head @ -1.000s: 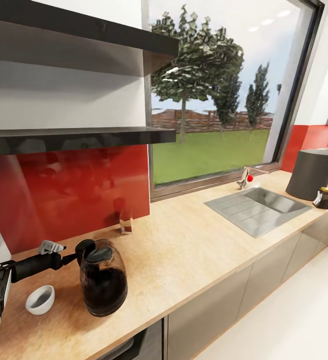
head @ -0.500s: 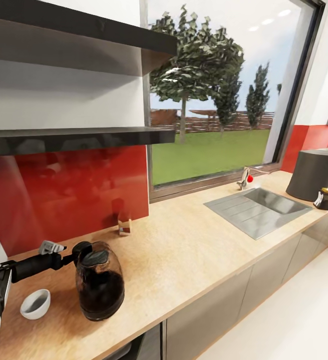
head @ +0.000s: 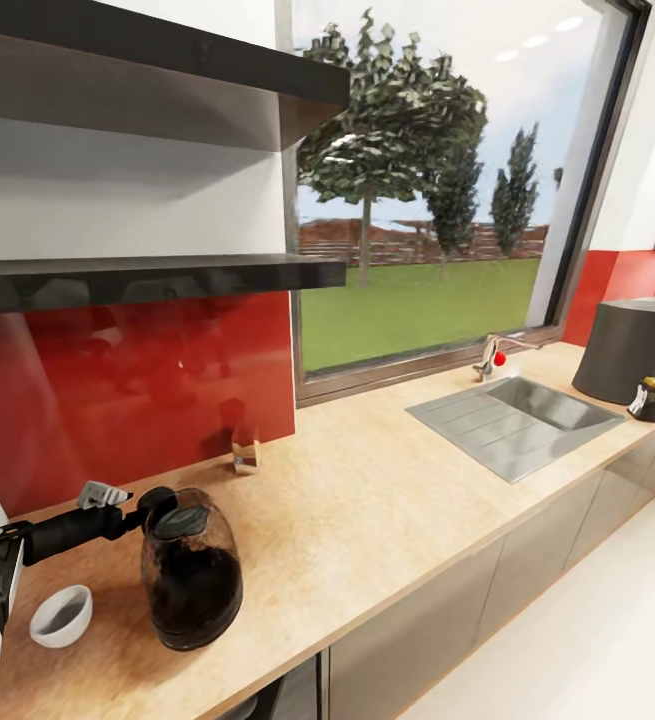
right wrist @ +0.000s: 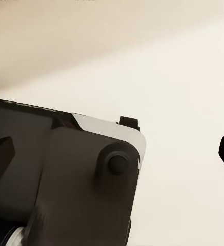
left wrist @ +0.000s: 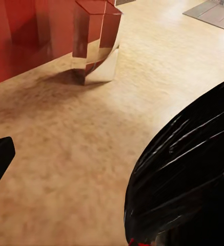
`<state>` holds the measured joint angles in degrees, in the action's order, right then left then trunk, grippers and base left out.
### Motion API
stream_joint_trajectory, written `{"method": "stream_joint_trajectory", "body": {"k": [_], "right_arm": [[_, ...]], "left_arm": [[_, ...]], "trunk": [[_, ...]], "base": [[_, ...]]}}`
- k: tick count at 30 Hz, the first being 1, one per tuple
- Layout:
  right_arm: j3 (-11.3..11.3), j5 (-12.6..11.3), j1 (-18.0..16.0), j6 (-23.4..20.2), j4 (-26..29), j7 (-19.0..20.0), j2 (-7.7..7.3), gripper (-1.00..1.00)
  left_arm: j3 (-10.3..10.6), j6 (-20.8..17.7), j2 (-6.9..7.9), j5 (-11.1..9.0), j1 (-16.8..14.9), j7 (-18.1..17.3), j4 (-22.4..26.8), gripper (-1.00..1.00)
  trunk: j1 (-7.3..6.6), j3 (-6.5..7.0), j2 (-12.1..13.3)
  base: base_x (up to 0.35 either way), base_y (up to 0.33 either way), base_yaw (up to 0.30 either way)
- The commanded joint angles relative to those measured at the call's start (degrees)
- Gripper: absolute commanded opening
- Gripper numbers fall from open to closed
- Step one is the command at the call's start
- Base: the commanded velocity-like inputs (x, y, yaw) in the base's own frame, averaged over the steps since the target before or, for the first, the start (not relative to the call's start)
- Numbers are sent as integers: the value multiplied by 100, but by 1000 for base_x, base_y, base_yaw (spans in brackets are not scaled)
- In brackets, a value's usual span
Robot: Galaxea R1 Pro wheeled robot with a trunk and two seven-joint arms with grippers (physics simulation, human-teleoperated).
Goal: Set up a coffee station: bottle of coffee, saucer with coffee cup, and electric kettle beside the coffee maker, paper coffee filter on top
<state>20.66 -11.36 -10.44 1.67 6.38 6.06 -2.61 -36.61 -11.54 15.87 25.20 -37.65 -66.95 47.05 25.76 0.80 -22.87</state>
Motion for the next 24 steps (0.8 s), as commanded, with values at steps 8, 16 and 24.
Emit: {"method": "stream_joint_trajectory", "body": {"k": [8, 16, 24], "right_arm": [[43, -60, -2, 18, -5, 18, -3, 100], [43, -60, -2, 18, -5, 18, -3, 100], [43, -60, -2, 18, -5, 18, -3, 100]], "left_arm": [[-22, -56, -5, 20, -5, -39, 6, 100], [-21, -59, -32, 16, -5, -38, 12, -100], [-34, -59, -35, -5, -5, -37, 14, -100]], "trunk": [[2, -2, -4], [2, -2, -4], [2, -2, -4]], "base": [[2, -1, 0], [0, 0, 0], [0, 0, 0]]}}
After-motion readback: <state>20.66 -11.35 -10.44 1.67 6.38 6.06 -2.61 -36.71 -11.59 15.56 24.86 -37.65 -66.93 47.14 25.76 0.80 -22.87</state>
